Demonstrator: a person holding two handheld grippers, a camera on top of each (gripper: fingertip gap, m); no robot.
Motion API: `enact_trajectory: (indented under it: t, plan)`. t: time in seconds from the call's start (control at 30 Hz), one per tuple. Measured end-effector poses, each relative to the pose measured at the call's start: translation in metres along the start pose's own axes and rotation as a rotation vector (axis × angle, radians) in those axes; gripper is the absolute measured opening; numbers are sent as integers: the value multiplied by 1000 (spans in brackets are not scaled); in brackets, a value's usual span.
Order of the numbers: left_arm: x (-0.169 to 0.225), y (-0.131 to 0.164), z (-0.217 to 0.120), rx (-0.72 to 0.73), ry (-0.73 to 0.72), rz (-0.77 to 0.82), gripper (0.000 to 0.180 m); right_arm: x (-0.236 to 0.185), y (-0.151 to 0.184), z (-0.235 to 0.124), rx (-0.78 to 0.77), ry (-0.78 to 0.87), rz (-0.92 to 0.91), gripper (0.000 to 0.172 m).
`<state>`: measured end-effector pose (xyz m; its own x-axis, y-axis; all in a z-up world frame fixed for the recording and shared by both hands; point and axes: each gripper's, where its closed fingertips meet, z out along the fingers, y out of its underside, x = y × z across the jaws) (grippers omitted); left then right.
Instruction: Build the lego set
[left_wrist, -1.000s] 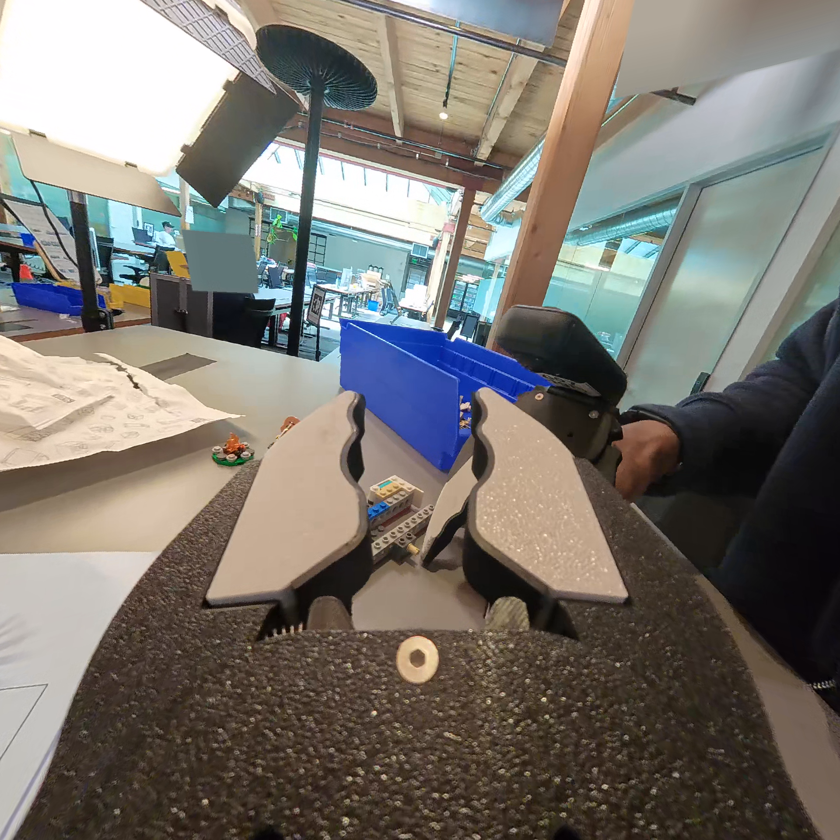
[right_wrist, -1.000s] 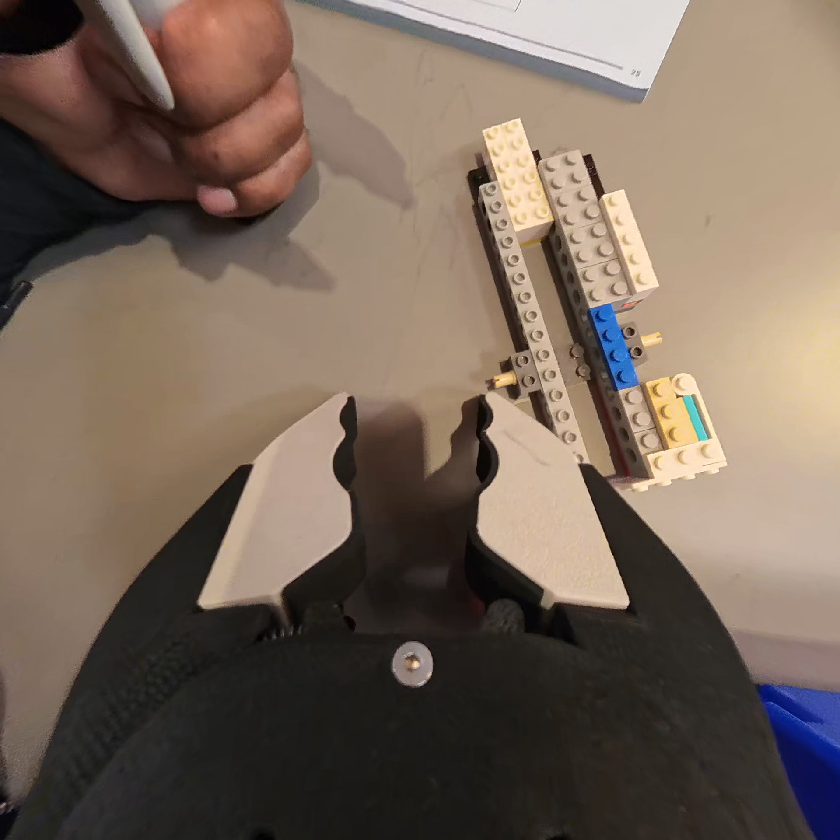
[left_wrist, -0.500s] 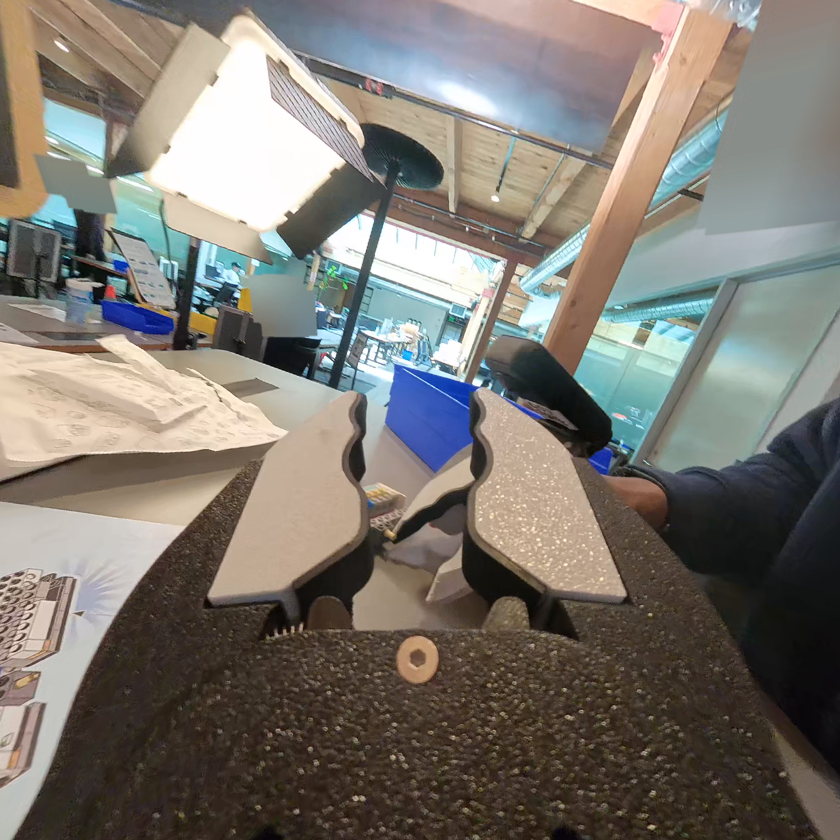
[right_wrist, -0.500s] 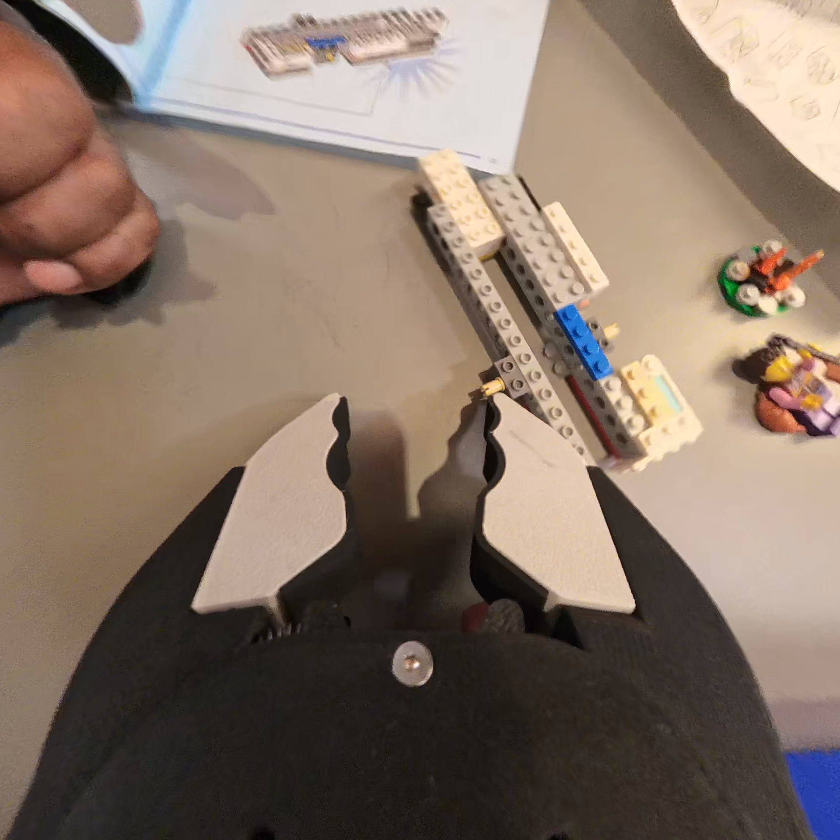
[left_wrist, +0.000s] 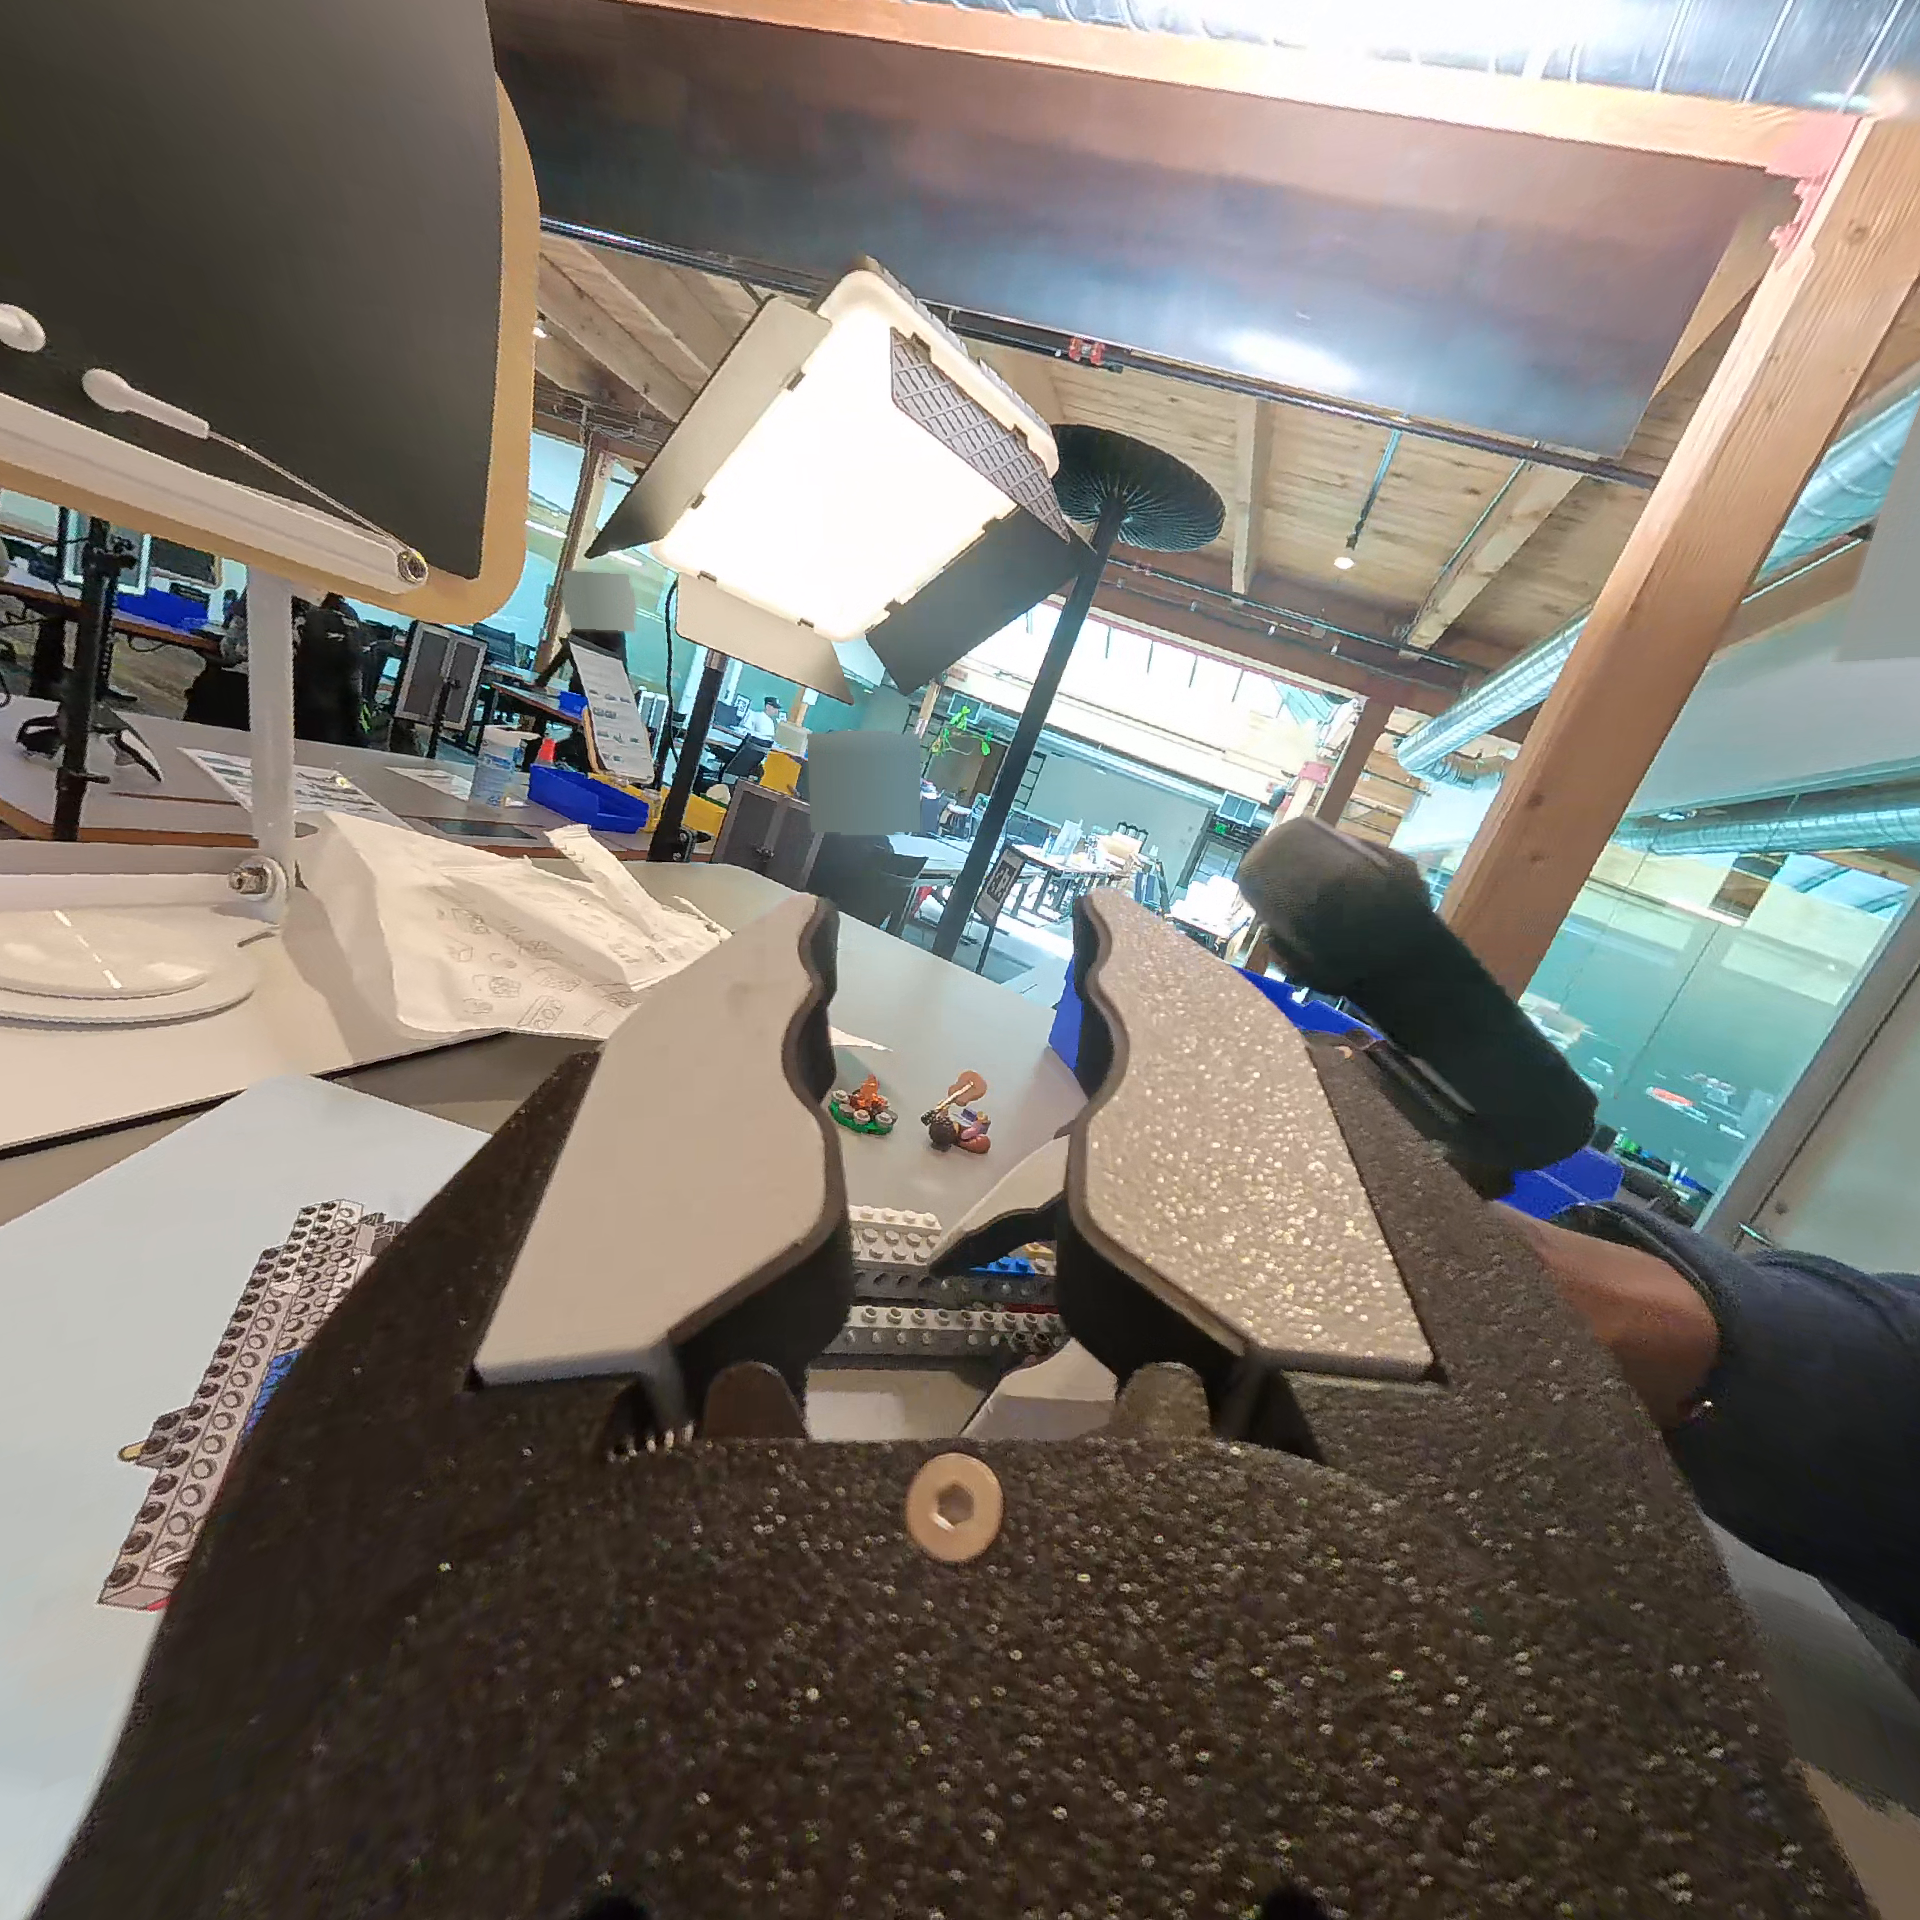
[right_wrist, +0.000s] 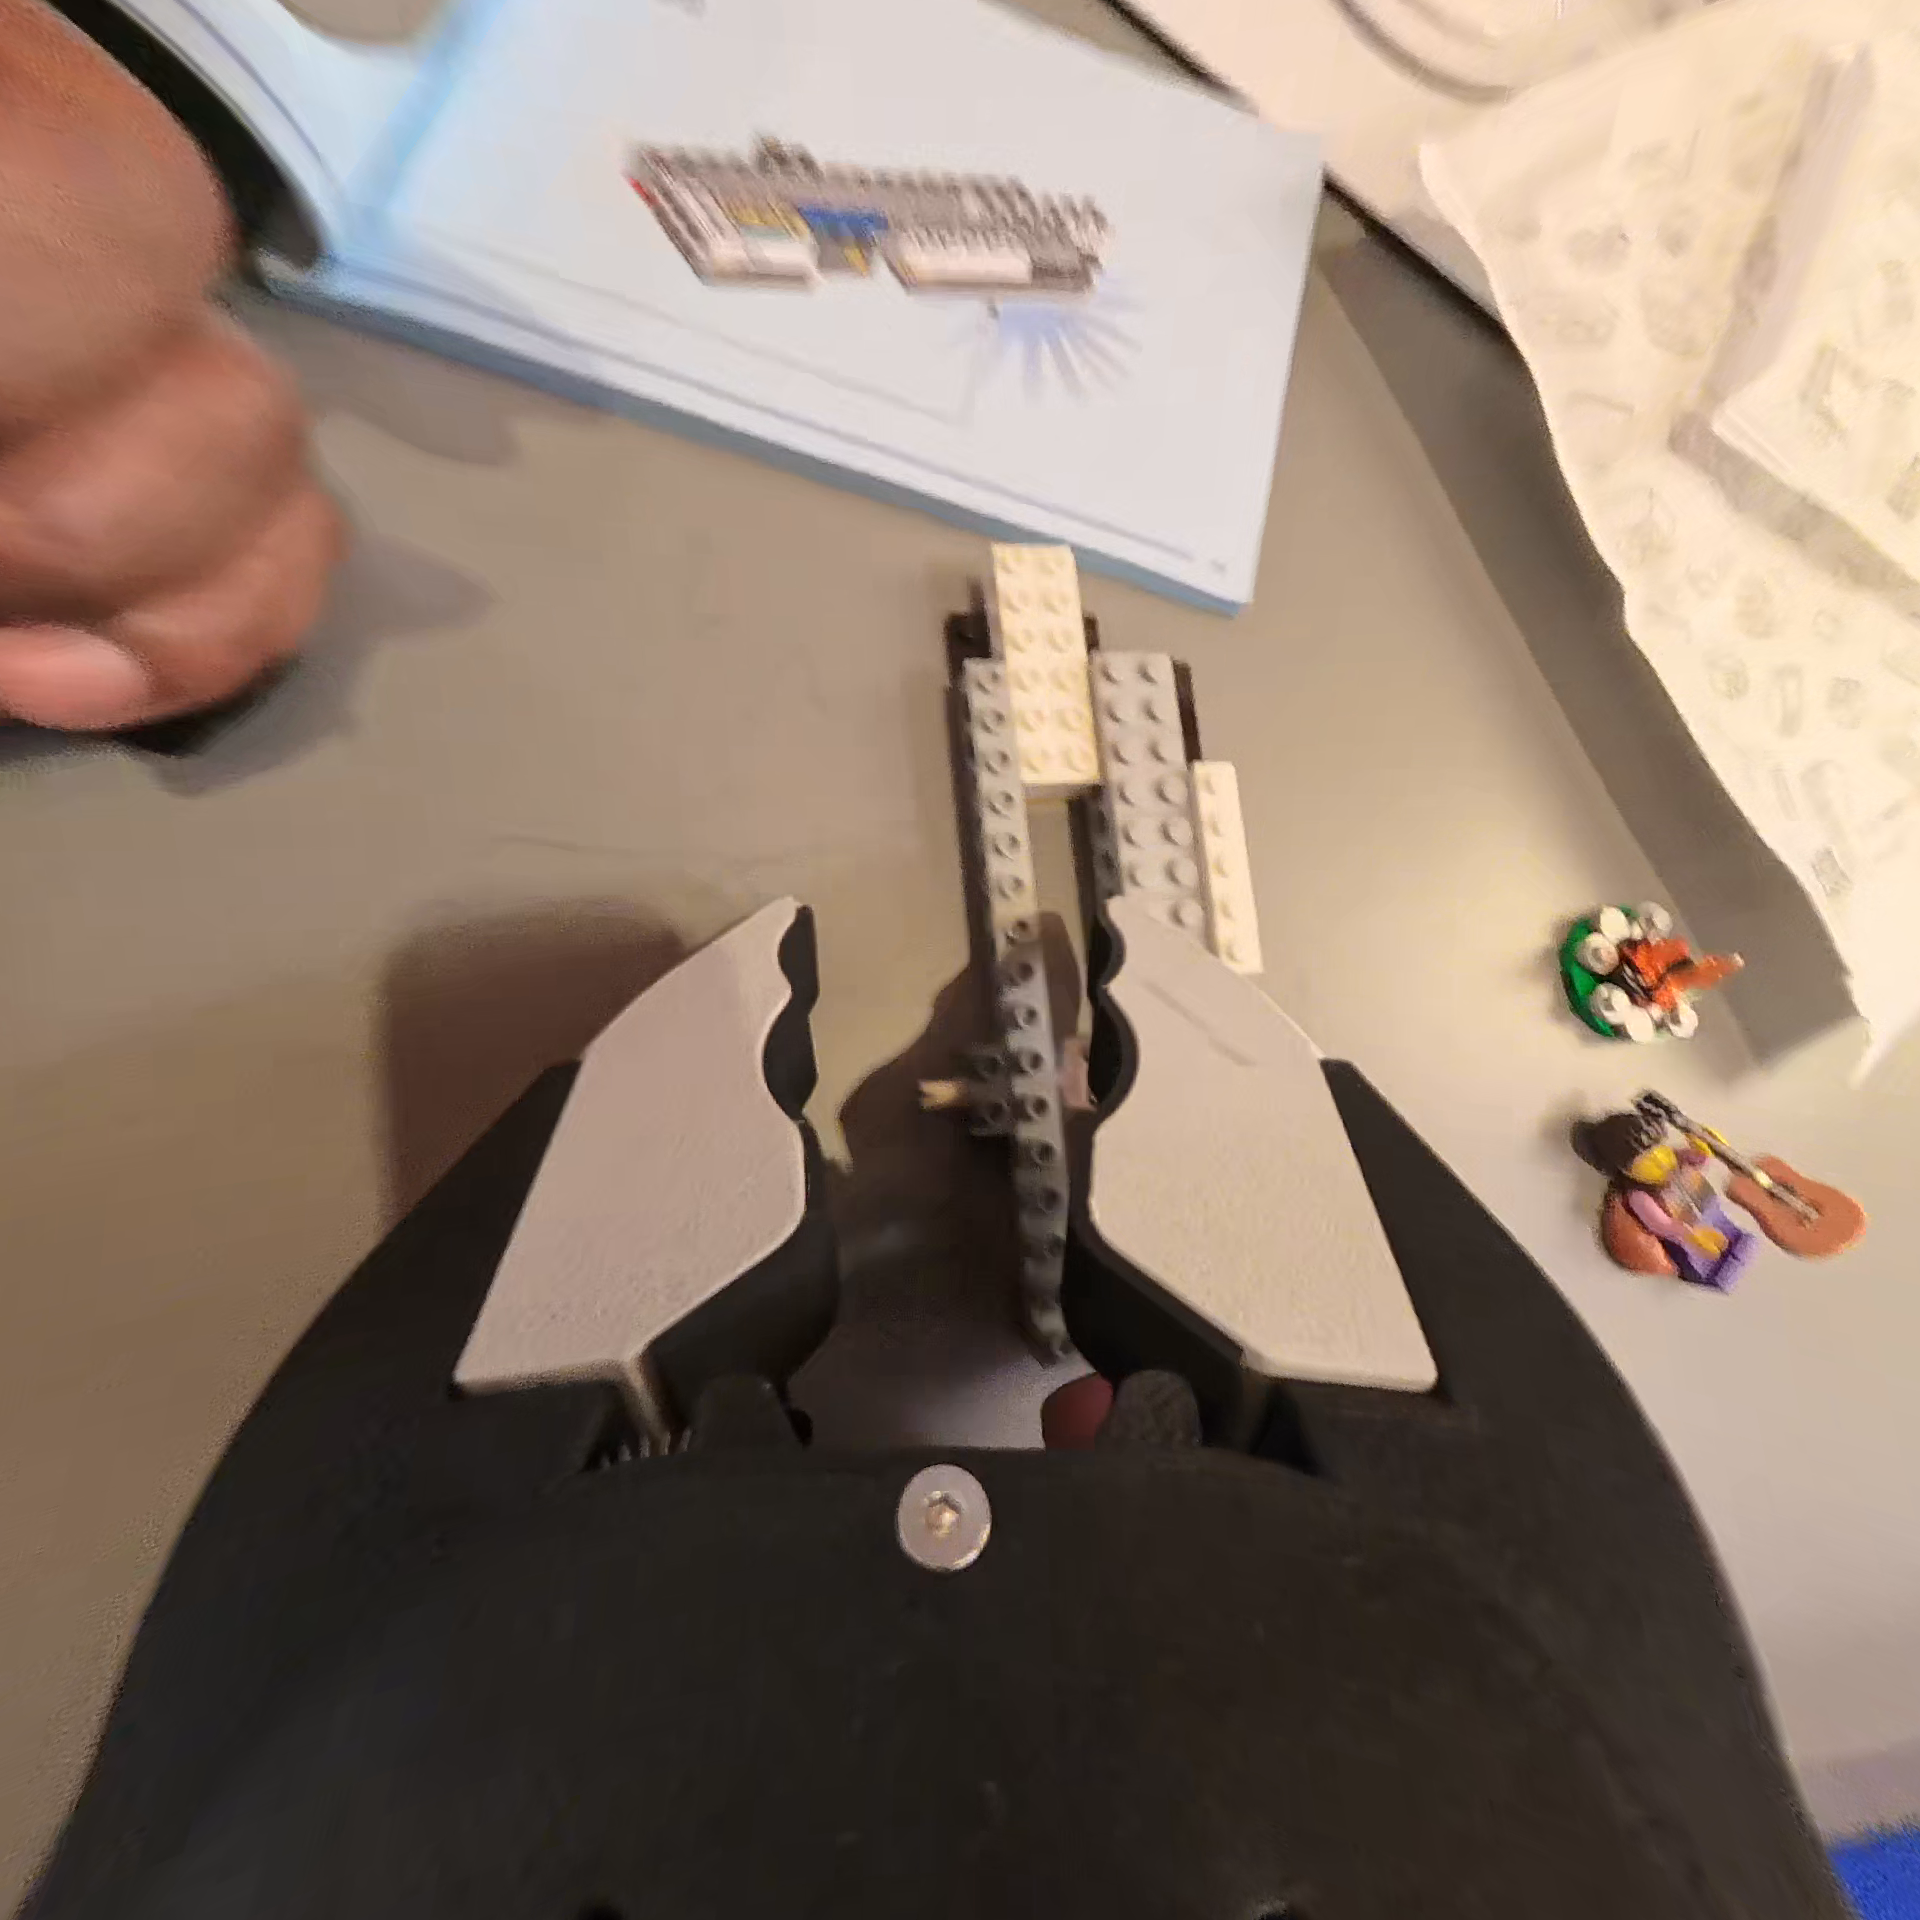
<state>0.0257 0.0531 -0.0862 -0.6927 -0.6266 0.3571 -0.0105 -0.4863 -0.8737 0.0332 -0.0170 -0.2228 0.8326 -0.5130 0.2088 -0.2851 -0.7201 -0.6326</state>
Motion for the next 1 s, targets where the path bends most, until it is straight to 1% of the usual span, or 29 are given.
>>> enact_trajectory:
  t: [0.13, 0.2, 0.27, 0.4, 0.47, 0.5, 0.57, 0.63, 0.7, 0.8, 0.9, 0.93, 1.0]
  plan:
    - [2, 1, 0, -9, -1, 22, 44, 33, 20, -6, -53, 118, 48, 49]
    - [2, 0, 0, -7, -4, 22, 44, 36, 20, -11, -28, 99, 71, 52]
    - [-1, 0, -1, -12, -24, 24, 44, 25, 9, -16, 51, 40, 100, 53]
    - [-10, -1, -3, -17, -93, 57, 44, -14, -31, -21, 261, -70, 49, 52]
    - [-15, -1, -4, -23, -133, 78, 44, -25, -50, -17, 330, -96, 31, 47]
    - [-17, -1, -5, -19, -153, 91, 44, -25, -55, -10, 317, -89, 16, 45]
    - [-20, -3, -7, -12, -174, 102, 44, -18, -52, 10, 215, -68, 7, 45]
    - [-20, -3, -6, -10, -175, 104, 44, -12, -45, 26, 121, -94, 45, 46]
    - [-20, -1, -6, -17, -179, 116, 44, 1, -40, 36, 64, -86, 91, 47]
    - [-17, 3, -2, -39, -169, 129, 44, 27, -30, 37, 11, -26, 150, 45]
    - [-19, 6, 0, -66, -188, 139, 44, 37, -23, 28, 28, -26, 208, 49]
    - [-22, 6, 1, -77, -201, 125, 44, 34, -27, 23, 67, -55, 226, 50]
    - [-28, 6, 4, -120, -238, 96, 44, 25, -45, 13, 193, -132, 269, 49]
